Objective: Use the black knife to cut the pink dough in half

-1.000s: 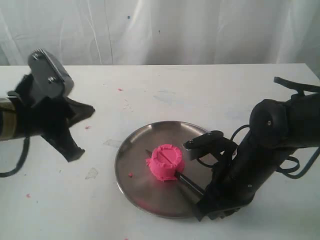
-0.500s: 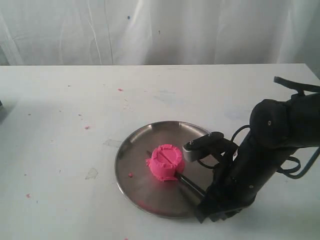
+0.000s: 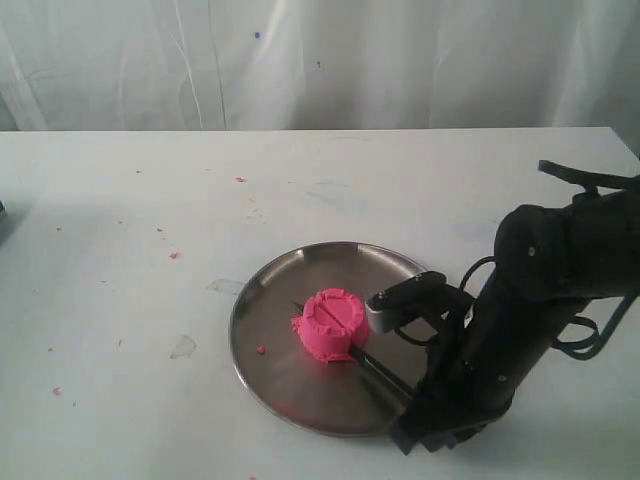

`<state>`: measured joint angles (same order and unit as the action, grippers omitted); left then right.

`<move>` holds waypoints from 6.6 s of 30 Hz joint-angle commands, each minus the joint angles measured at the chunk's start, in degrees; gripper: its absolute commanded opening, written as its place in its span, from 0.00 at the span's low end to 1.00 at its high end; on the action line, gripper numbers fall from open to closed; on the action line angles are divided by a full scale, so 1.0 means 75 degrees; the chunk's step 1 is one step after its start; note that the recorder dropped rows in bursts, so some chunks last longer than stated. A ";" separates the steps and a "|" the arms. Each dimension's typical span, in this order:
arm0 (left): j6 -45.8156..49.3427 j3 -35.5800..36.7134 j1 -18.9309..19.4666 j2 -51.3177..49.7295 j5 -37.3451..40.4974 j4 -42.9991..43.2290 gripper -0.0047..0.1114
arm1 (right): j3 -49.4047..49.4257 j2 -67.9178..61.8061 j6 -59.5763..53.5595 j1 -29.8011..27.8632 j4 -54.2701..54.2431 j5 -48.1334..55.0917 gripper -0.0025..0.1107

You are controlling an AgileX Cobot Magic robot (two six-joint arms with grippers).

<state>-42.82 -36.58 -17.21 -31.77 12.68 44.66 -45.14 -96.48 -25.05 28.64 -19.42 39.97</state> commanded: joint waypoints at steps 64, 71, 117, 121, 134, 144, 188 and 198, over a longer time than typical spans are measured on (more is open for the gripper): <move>0.4356 -0.0006 -0.0012 0.0054 0.3738 -0.2742 0.04 | -0.0206 -0.0035 -0.0377 -0.0003 -0.0576 0.1178 0.02; 0.4356 -0.0006 -0.0012 0.0054 0.3755 -0.2742 0.04 | -0.0206 -0.0035 -0.0015 -0.0003 -0.0312 0.0918 0.02; 0.4369 -0.0006 -0.0012 0.0054 0.3921 -0.2742 0.04 | -0.0406 0.1100 0.1352 -0.0003 0.0793 0.0354 0.02; 0.4335 -0.0006 -0.0012 0.0054 0.3921 -0.2883 0.04 | -0.0406 0.1867 0.1352 -0.0003 0.0883 0.0087 0.02; 0.6590 -0.0006 -0.0012 0.0054 0.3179 -0.5293 0.04 | -0.0554 0.1705 0.2644 -0.0374 0.2395 -0.1289 0.02; 0.6944 0.0847 -0.0012 0.0054 0.2505 -0.5407 0.04 | -0.1120 -0.0162 0.2627 -0.0763 0.2097 -0.0522 0.02; 0.6944 0.1615 -0.0012 0.0054 0.1222 -0.5407 0.04 | -0.1209 -0.0596 0.1822 -0.0763 0.1385 -0.0795 0.25; 0.6944 0.1613 -0.0012 0.0054 0.1757 -0.5407 0.04 | -0.0827 0.0278 0.2993 -0.0793 0.2981 -0.1632 0.02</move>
<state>9.20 -24.99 -17.21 -31.67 24.75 4.94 -52.88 -97.66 -4.06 23.00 0.84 30.31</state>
